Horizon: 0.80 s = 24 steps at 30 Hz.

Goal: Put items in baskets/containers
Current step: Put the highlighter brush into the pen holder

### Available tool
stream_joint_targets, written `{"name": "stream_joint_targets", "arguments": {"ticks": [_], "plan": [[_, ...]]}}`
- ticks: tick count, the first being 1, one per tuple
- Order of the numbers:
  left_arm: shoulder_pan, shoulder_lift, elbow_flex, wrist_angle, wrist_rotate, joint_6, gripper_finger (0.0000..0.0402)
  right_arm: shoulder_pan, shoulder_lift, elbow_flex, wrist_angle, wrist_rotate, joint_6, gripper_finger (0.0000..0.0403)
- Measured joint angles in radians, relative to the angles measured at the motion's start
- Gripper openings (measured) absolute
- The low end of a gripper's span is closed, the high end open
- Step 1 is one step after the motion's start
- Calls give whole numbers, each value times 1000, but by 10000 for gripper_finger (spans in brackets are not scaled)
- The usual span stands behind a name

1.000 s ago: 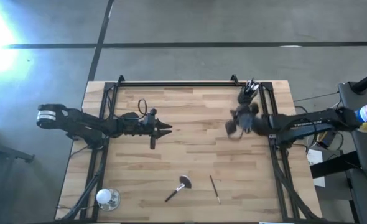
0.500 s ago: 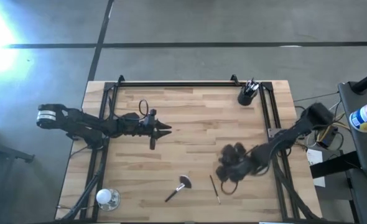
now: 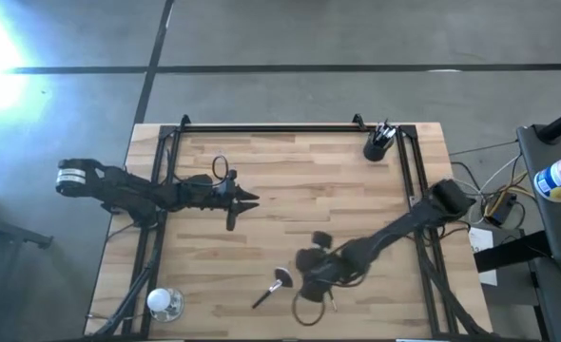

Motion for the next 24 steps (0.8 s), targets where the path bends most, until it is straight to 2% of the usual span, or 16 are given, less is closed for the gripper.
{"name": "stream_joint_targets", "arguments": {"ticks": [3,6,9,13,17,21,24], "plan": [[0,0,-1,-12,1,0,97,-44,74,78,22,-85,-155,121],[0,0,-2,-19,5,0,97,-76,144,140,49,-217,-309,145],[0,0,-4,-29,6,1,97,-92,205,204,46,-295,-407,164],[0,0,-6,-30,6,1,97,-96,274,270,11,-311,-509,182],[0,0,-9,-38,6,0,97,-99,316,296,-19,-303,-565,183],[0,0,-9,-51,7,-5,97,-102,327,297,-29,-309,-574,164],[1,0,-9,-57,10,-32,97,-105,327,294,-41,-310,-587,135]]}}
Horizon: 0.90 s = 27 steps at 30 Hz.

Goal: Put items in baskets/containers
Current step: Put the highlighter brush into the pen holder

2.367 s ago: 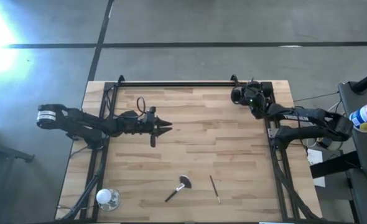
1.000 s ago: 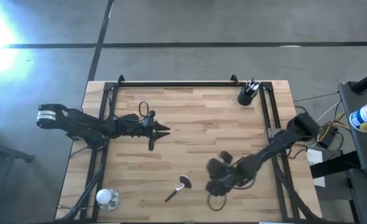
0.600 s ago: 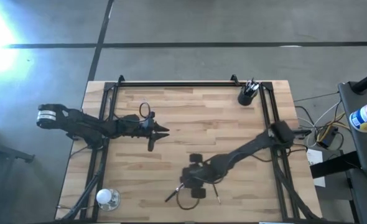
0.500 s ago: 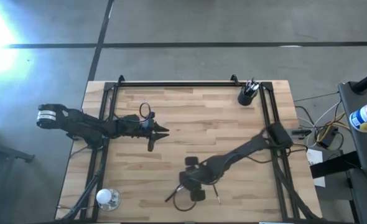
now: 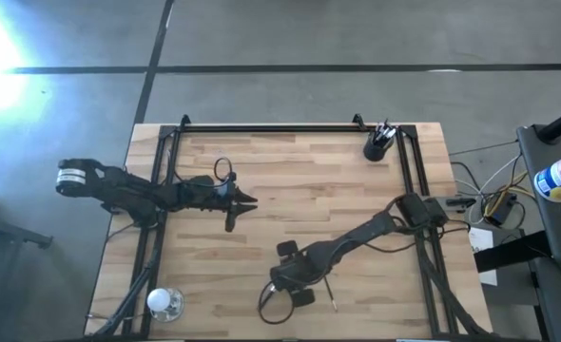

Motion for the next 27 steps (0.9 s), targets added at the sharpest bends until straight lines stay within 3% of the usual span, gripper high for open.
{"name": "stream_joint_targets", "arguments": {"ticks": [9,15,27], "plan": [[-9,0,0,-63,149,-147,97,0,-21,-5,-51,52,-47,18],[-81,0,0,-143,132,-204,97,0,-72,0,-139,264,-42,14],[-184,0,5,-42,67,-324,97,0,-164,2,-156,680,-96,13]]}}
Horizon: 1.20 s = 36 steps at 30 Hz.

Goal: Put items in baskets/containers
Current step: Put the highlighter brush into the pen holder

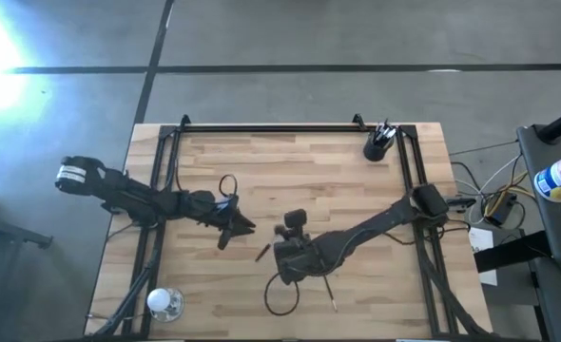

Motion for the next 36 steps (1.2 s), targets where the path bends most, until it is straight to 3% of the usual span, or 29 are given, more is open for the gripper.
{"name": "stream_joint_targets", "arguments": {"ticks": [5,11,17,36], "plan": [[-11,0,39,-24,-8,-17,97,-7,-12,0,8,110,-74,13],[-14,0,96,-117,-10,-14,97,-36,-12,0,33,147,-123,13],[-14,0,128,-173,-72,4,97,-54,-13,0,85,148,-179,12],[-25,0,149,-164,-19,14,97,-66,-13,55,90,146,-243,12]]}}
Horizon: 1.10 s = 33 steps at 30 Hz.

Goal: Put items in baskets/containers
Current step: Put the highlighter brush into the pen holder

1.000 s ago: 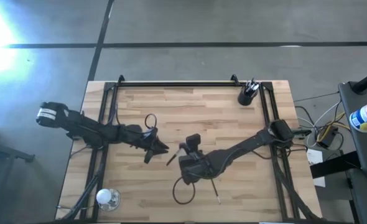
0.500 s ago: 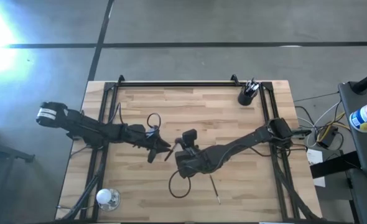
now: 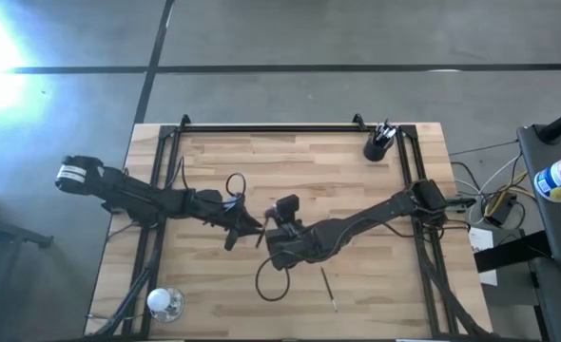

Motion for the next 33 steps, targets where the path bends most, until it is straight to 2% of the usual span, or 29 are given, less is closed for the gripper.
{"name": "stream_joint_targets", "arguments": {"ticks": [6,12,33], "plan": [[0,0,0,-1,0,0,97,-1,0,-1,-42,0,55,12],[0,0,0,-1,-41,-1,97,-1,0,-1,-37,0,62,12],[1,3,0,44,-55,0,97,-1,0,28,16,-4,79,12]]}}
